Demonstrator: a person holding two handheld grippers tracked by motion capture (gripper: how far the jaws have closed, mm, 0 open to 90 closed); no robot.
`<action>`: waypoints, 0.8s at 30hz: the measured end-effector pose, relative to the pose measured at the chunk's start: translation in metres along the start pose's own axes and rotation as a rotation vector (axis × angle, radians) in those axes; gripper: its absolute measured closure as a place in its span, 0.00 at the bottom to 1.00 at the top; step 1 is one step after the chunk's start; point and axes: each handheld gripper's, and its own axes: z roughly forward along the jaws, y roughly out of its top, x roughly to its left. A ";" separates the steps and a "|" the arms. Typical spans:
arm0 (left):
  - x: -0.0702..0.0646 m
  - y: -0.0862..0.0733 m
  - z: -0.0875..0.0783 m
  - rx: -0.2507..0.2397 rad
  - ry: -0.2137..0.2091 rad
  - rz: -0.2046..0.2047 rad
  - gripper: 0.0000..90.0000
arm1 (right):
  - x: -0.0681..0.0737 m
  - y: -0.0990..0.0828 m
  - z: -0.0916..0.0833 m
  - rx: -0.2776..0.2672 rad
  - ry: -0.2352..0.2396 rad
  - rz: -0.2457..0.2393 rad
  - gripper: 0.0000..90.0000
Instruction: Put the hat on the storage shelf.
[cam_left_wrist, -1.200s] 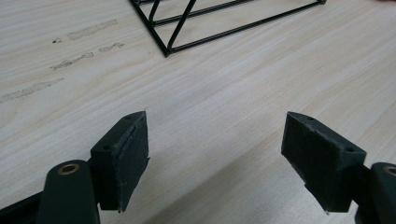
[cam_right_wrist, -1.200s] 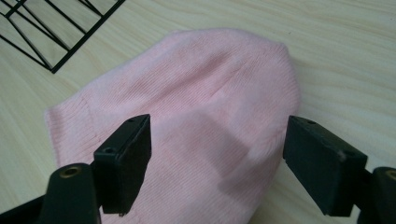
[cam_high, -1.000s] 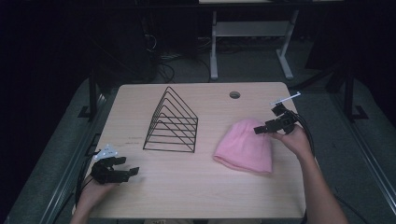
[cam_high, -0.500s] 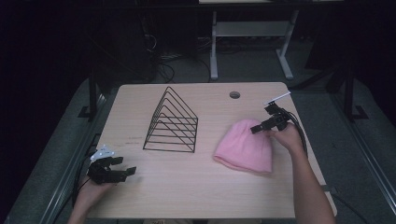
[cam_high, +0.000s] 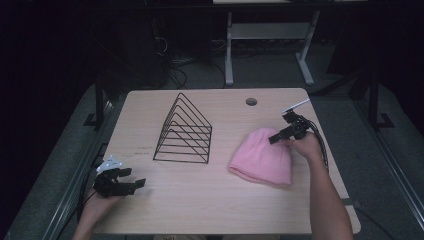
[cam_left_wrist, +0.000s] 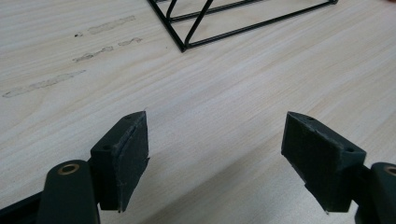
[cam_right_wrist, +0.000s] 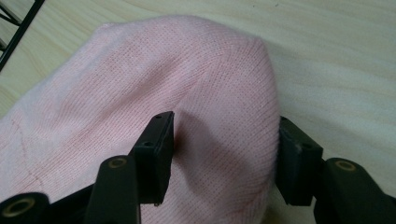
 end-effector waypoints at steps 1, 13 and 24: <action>0.000 0.000 0.000 0.001 0.000 0.000 0.26 | -0.001 0.000 0.001 -0.002 0.003 0.008 0.48; 0.000 -0.001 0.001 -0.001 -0.002 -0.012 0.26 | -0.006 -0.004 0.001 -0.026 0.015 0.044 0.65; 0.001 0.000 0.001 0.002 0.002 0.000 0.26 | -0.005 -0.004 0.001 -0.059 0.080 0.083 0.85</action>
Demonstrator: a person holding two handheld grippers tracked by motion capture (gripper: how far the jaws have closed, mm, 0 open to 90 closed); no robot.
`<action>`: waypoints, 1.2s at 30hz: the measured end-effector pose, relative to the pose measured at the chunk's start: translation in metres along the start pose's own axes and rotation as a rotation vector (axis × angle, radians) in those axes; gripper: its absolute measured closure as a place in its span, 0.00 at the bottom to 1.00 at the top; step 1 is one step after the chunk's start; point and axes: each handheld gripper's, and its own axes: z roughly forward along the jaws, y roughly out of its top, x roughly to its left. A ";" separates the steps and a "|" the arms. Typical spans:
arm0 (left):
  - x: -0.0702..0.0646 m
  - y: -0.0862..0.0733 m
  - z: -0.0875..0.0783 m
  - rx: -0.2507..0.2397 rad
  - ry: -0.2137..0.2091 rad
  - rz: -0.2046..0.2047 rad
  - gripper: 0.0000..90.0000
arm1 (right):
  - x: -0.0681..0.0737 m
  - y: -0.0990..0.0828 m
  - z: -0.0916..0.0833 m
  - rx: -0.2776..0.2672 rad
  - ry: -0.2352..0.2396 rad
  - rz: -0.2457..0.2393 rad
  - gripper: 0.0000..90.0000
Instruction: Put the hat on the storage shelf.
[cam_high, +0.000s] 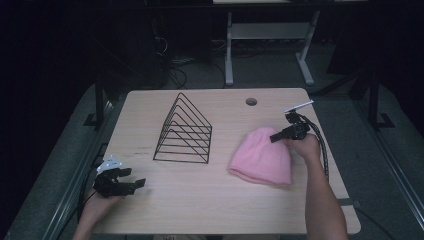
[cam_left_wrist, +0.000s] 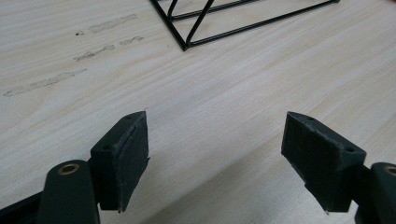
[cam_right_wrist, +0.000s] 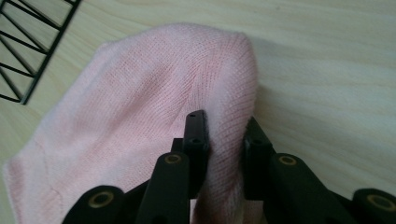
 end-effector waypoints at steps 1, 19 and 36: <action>0.000 0.000 0.000 0.000 0.000 -0.001 0.26 | 0.002 0.001 -0.001 -0.001 0.006 -0.006 0.85; -0.001 0.000 0.000 0.007 -0.007 -0.002 0.26 | 0.024 0.002 -0.035 -0.076 0.065 -0.074 0.86; 0.001 0.011 0.005 0.000 -0.052 -0.022 0.26 | 0.063 0.013 -0.066 -0.161 0.123 -0.225 0.87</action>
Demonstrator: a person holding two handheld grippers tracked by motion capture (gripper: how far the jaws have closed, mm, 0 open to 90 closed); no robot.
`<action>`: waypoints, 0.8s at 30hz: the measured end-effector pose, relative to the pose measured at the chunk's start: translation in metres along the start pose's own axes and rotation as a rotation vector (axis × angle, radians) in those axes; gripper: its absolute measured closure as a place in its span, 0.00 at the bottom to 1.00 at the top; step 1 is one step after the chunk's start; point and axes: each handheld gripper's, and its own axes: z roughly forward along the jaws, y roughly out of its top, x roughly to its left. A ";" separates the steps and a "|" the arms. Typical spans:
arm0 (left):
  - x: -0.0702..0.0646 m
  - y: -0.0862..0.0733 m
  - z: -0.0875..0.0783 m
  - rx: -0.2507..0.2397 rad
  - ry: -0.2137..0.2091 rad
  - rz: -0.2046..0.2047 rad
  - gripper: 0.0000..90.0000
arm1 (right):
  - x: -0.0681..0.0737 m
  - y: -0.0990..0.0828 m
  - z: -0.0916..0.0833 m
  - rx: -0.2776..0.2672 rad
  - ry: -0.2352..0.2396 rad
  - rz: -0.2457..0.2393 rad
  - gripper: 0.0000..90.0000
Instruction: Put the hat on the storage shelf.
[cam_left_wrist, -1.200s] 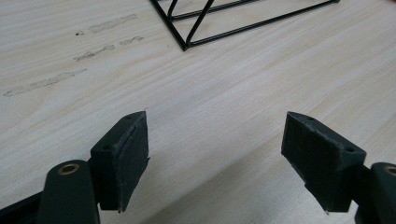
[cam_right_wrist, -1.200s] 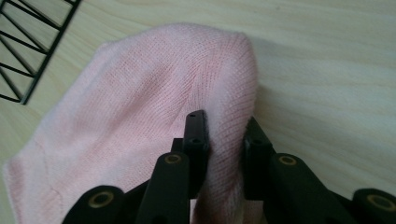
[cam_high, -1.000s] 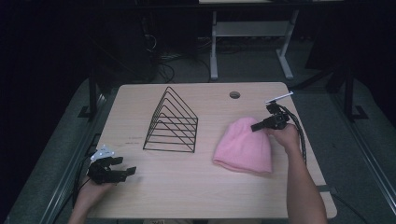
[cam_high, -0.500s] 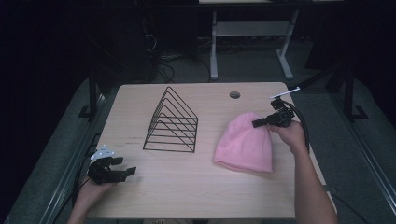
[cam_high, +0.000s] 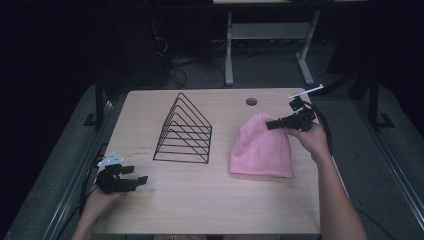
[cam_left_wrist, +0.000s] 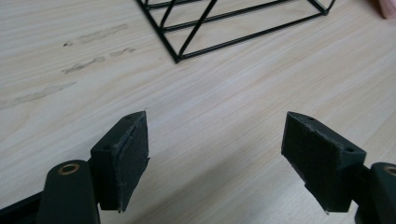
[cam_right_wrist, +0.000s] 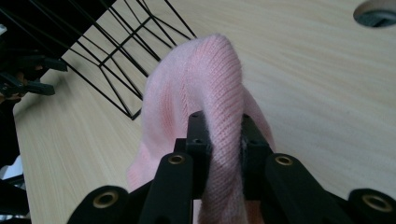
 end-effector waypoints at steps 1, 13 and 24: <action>-0.001 0.001 0.001 0.003 -0.005 0.000 0.26 | 0.002 0.002 -0.002 -0.005 0.002 -0.010 0.87; -0.007 0.012 -0.001 0.017 -0.055 0.037 0.27 | 0.012 0.017 -0.025 -0.041 -0.005 -0.064 0.87; -0.023 0.025 -0.001 0.023 -0.126 0.070 0.27 | 0.031 0.031 -0.038 -0.080 -0.011 -0.143 0.87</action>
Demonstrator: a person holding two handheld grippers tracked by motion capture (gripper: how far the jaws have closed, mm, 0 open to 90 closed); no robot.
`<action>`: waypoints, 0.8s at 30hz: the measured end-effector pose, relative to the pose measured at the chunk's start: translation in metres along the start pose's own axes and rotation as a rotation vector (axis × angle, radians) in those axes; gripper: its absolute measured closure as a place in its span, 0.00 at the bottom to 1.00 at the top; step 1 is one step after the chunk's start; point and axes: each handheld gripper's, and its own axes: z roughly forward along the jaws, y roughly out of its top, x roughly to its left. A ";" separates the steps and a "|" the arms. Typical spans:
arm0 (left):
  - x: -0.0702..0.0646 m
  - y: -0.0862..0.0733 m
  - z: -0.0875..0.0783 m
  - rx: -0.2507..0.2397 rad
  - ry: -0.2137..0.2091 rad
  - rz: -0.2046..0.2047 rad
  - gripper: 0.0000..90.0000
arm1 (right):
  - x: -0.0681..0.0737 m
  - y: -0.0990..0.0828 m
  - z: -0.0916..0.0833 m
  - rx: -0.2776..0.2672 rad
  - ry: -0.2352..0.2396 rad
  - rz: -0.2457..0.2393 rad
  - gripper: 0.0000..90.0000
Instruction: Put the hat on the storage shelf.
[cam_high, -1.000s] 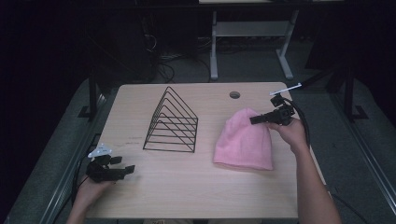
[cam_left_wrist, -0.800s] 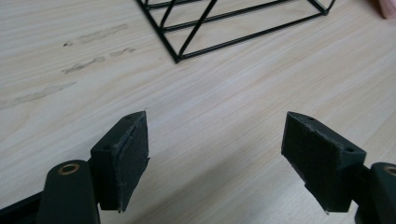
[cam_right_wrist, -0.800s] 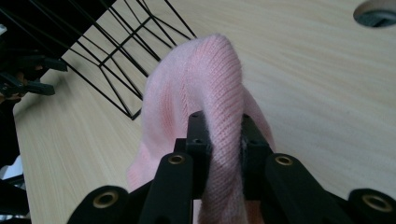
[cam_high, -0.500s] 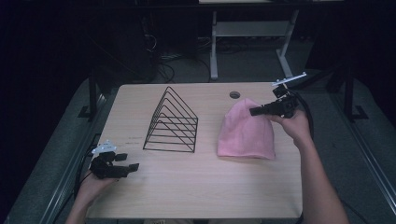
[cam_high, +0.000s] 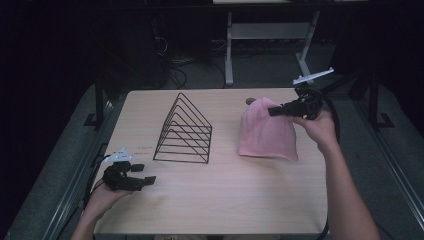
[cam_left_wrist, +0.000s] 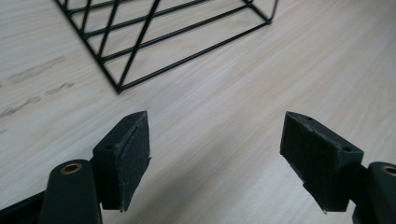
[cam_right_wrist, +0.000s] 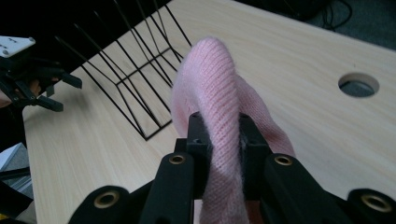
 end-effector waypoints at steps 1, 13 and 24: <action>-0.002 0.002 -0.001 -0.001 -0.006 0.004 0.27 | 0.002 0.002 -0.001 -0.002 0.002 -0.004 0.87; -0.011 0.026 -0.021 -0.013 -0.072 0.066 0.27 | 0.035 0.033 -0.010 -0.023 0.033 -0.121 0.87; -0.013 0.055 -0.036 -0.018 -0.124 0.129 0.27 | 0.073 0.063 -0.006 -0.026 0.090 -0.219 0.87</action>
